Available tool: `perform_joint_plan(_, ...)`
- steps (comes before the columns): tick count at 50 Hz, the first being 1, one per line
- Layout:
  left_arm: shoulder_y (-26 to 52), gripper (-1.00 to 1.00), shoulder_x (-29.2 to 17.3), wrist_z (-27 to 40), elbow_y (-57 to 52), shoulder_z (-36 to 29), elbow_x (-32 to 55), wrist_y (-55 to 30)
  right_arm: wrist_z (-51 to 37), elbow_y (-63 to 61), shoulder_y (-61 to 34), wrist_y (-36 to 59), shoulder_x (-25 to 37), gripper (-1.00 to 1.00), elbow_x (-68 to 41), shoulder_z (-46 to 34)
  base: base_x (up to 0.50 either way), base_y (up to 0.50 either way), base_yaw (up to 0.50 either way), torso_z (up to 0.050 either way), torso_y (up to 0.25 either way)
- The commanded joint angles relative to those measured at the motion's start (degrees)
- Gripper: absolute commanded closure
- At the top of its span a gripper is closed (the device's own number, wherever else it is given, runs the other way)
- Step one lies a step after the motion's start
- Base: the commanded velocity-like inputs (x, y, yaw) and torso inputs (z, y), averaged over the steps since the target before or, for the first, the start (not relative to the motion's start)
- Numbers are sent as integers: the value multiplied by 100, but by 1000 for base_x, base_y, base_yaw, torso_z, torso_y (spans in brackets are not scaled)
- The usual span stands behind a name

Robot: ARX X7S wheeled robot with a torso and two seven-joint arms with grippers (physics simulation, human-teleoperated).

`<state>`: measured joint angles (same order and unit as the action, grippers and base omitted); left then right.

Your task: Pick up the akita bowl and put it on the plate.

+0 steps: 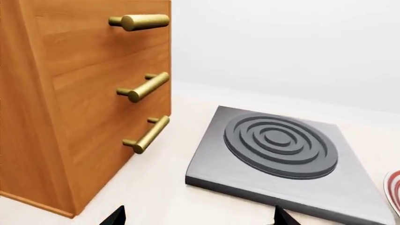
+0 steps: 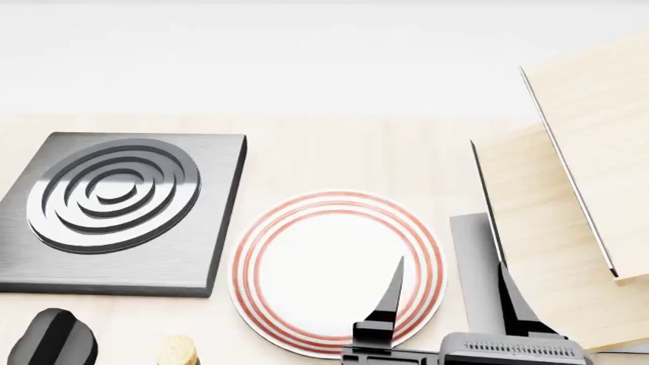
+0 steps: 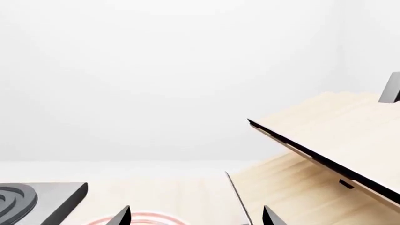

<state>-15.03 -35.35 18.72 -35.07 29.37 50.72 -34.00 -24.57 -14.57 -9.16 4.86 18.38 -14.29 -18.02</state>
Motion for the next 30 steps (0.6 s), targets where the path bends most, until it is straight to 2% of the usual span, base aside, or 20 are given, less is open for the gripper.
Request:
perform_joint_plan(1,3,-100,-15,33,100,34,96,-80,-19,10,2,-7,12,-100,-7,-15,0,0,0,0,0)
perform_joint_plan(30,-24,-100,-119,234,153,177,332,-338,-46,80,-24,-29,30,-100,-20,-67,0,0,0,0,0)
